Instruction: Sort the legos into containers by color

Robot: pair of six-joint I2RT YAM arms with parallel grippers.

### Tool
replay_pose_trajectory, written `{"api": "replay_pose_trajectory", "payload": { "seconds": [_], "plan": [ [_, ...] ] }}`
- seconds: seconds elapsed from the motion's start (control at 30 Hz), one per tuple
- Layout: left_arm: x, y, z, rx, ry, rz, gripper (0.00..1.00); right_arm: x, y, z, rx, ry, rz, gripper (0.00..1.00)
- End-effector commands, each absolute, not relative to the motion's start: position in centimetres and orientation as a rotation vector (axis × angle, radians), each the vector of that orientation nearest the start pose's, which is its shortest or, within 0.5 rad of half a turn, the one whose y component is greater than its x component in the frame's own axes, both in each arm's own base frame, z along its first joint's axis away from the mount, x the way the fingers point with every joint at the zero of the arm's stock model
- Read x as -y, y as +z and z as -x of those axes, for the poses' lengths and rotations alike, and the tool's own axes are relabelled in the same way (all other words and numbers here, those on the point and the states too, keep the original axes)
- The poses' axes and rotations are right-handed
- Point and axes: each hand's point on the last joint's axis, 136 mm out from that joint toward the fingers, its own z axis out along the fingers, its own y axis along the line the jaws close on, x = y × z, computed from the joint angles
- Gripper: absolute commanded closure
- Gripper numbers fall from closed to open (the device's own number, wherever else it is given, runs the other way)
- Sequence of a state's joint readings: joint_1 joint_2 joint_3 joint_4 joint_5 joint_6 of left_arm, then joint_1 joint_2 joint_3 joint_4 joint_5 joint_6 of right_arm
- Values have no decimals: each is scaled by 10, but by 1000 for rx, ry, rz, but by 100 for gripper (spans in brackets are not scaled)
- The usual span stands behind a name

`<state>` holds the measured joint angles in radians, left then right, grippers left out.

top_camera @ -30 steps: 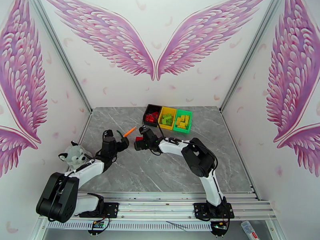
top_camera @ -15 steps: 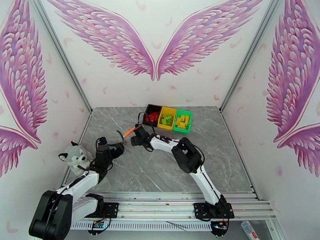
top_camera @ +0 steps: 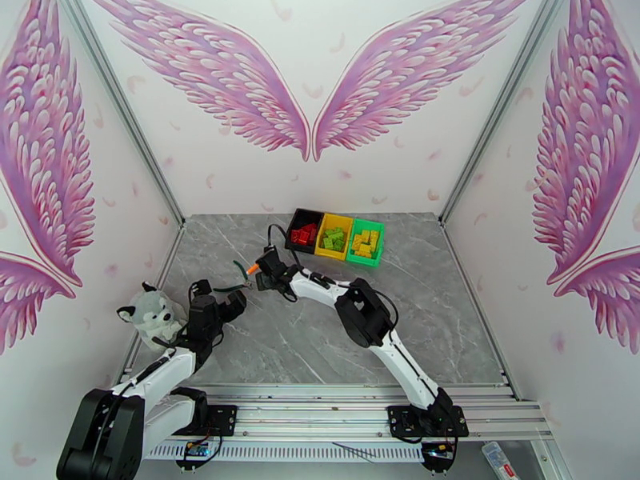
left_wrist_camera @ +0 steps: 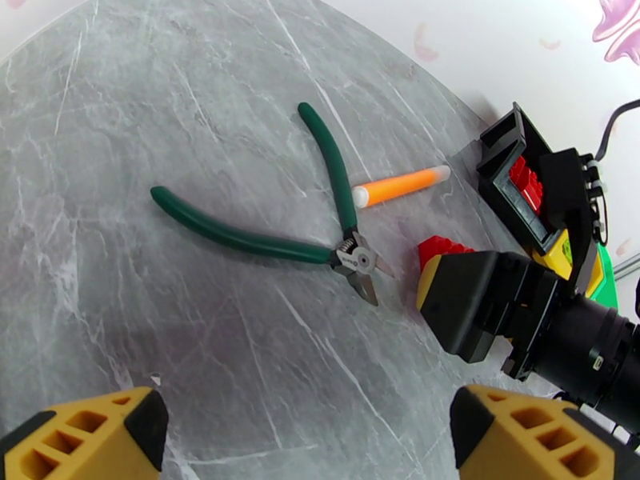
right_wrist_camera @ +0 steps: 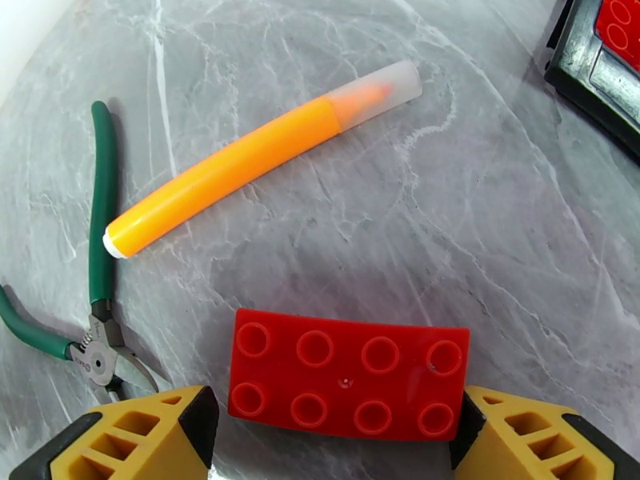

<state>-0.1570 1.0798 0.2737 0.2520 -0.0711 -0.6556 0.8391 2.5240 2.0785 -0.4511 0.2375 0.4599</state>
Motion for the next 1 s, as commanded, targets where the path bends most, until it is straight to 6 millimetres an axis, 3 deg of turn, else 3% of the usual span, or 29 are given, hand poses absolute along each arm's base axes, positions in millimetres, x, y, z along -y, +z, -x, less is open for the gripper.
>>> {"api": "replay_pose_trajectory", "payload": {
  "seconds": [0.0,0.13,0.37,0.43,0.7,0.97],
  "plan": [
    [38,81,-313,-2064,-420,567,1,-435,-14,-441,-2535,192,405,22],
    [38,81,-311,-2059,-431,566,1,-434,-18,-442,-2555,163,402,33],
    [39,84,-306,-2049,-444,555,1,-431,-9,-443,-2532,176,371,40],
    [42,85,-307,-2056,-456,540,1,-430,3,-442,-2501,198,360,40],
    [73,100,-336,-2066,-556,442,1,-407,89,-453,-2346,270,304,42],
    [124,136,-376,-2044,-603,293,1,-358,137,-498,-2274,263,194,43]
  ]
}}
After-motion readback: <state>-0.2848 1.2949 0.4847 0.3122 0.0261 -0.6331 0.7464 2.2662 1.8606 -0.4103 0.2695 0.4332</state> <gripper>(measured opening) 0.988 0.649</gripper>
